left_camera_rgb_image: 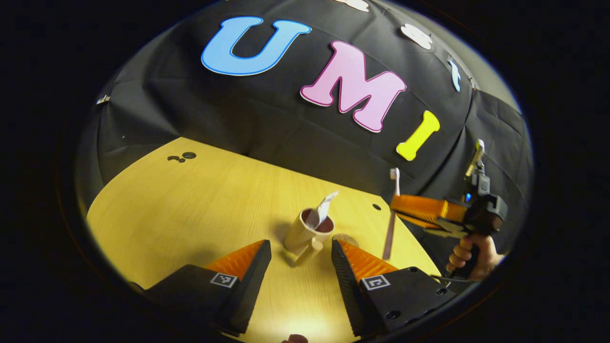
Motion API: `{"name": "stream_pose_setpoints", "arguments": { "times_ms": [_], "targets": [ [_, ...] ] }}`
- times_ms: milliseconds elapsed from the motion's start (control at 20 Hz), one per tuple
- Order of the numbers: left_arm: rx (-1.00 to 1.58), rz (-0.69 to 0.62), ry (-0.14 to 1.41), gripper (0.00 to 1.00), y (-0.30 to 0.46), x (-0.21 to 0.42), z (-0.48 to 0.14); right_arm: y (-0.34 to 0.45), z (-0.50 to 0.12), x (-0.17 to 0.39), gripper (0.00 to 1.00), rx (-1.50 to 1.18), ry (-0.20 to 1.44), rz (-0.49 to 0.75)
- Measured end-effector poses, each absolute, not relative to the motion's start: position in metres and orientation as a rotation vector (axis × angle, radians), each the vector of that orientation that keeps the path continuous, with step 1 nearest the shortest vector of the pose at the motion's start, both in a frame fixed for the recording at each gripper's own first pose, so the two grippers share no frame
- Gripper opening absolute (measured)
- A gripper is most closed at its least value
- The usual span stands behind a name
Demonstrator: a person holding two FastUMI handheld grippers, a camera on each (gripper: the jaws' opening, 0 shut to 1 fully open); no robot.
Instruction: Put the toothbrush and toothpaste on the desktop into the cup, then pick up the cup and place it on the coaster on the desktop.
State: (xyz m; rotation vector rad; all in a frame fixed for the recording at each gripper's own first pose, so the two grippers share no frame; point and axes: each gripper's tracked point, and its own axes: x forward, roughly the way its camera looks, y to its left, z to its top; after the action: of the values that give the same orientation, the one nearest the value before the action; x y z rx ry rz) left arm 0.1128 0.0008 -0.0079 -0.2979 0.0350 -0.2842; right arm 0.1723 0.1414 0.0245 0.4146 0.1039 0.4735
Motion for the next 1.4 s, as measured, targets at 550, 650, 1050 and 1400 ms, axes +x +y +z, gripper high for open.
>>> {"name": "stream_pose_setpoints", "arguments": {
  "times_ms": [550,650,1050,1400],
  "targets": [
    [-0.248,-0.282,0.119,0.81,0.023,0.061,-0.052,0.164,0.031,0.253,0.06,0.509,0.064,0.4],
    [-0.244,-0.274,0.121,0.81,0.026,0.059,-0.051,0.169,0.027,0.257,0.06,0.512,0.062,0.393],
    [-0.239,-0.232,0.123,0.8,0.038,0.053,-0.053,0.183,0.01,0.273,0.06,0.434,-0.007,0.353],
    [-0.238,-0.23,0.127,0.81,0.028,0.052,-0.057,0.176,-0.012,0.263,0.06,0.439,-0.021,0.35]
  ]
}}
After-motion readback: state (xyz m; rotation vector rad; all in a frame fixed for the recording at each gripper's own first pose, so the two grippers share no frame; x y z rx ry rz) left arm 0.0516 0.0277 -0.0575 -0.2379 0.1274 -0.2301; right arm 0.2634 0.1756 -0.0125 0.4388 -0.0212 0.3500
